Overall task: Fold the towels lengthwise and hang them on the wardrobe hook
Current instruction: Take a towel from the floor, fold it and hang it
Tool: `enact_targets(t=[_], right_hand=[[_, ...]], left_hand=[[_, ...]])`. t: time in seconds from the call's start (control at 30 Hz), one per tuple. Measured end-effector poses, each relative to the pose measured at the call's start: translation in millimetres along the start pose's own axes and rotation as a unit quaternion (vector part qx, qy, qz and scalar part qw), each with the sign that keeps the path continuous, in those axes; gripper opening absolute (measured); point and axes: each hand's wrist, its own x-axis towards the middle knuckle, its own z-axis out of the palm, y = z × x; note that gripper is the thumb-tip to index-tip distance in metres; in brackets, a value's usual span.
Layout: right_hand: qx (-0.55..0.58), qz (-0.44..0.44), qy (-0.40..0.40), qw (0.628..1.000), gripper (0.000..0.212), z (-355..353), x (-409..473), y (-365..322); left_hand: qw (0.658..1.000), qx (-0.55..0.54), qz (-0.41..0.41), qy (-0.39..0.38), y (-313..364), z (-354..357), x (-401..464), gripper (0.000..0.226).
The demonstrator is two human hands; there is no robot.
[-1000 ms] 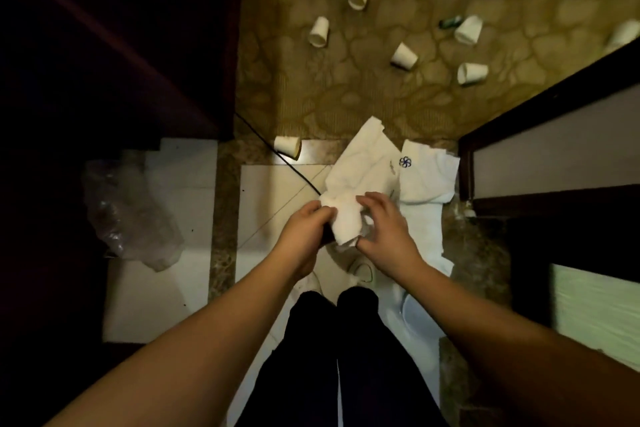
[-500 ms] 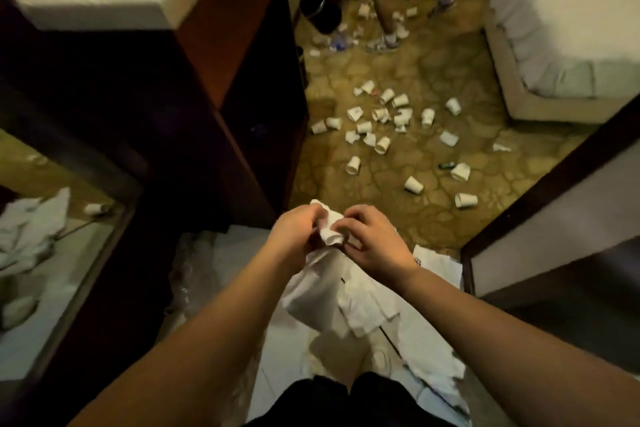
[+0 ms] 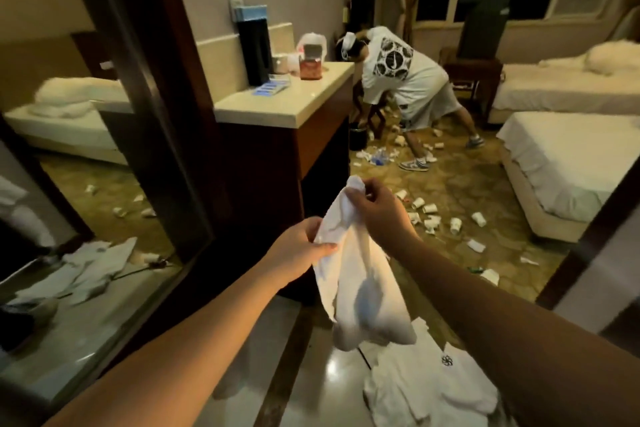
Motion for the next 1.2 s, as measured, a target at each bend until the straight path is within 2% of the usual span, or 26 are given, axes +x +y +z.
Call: enact_targets(t=[0.13, 0.23, 0.27, 0.37, 0.5, 0.57, 0.63, 0.7, 0.8, 0.97, 1.13, 1.2], right_hand=[[0.026, -0.011, 0.008, 1.000, 0.018, 10, -36, -43], [0.014, -0.019, 0.005, 1.000, 0.021, 6, -71, -72], [0.025, -0.018, -0.006, 1.000, 0.017, 2, -82, -78], [0.026, -0.004, -0.055, 0.998, 0.011, -2, -117, -98], [0.005, 0.004, -0.139, 0.990, 0.013, -2, -164, -122], [0.076, -0.007, -0.201, 0.977, 0.029, -3, -187, -132], [0.087, -0.028, -0.241, 0.966, 0.046, -1, -208, -141], [0.024, -0.067, -0.260, 0.963, 0.046, 5, -230, -152], [-0.005, -0.105, -0.257, 0.961, 0.025, 13, -259, -173], [-0.007, -0.134, -0.267, 0.954, 0.026, 34, -310, -203], [0.071, -0.136, -0.262, 0.953, 0.020, 66, -349, -239], [0.090, -0.137, -0.253, 0.953, 0.019, 79, -368, -255]], left_hand=[[0.996, -0.057, 0.005, 0.062, 3, -28, -58, 0.010], [0.989, -0.106, 0.027, 0.103, 17, -44, -104, 0.052], [0.987, -0.118, 0.040, 0.101, 23, -47, -116, 0.055], [0.985, -0.135, 0.059, 0.089, 45, -53, -156, 0.027], [0.976, -0.188, 0.059, 0.096, 73, -55, -207, 0.023], [0.977, -0.177, 0.058, 0.104, 82, -55, -234, 0.029], [0.986, -0.118, 0.047, 0.103, 87, -55, -261, 0.034], [0.992, -0.059, 0.027, 0.109, 88, -51, -291, 0.036], [0.989, -0.012, -0.014, 0.144, 87, -52, -332, 0.035], [0.984, 0.067, -0.096, 0.135, 69, -70, -424, 0.018], [0.954, 0.102, -0.225, 0.166, 28, -92, -541, 0.016], [0.930, 0.151, -0.283, 0.181, 15, -97, -588, 0.020]])
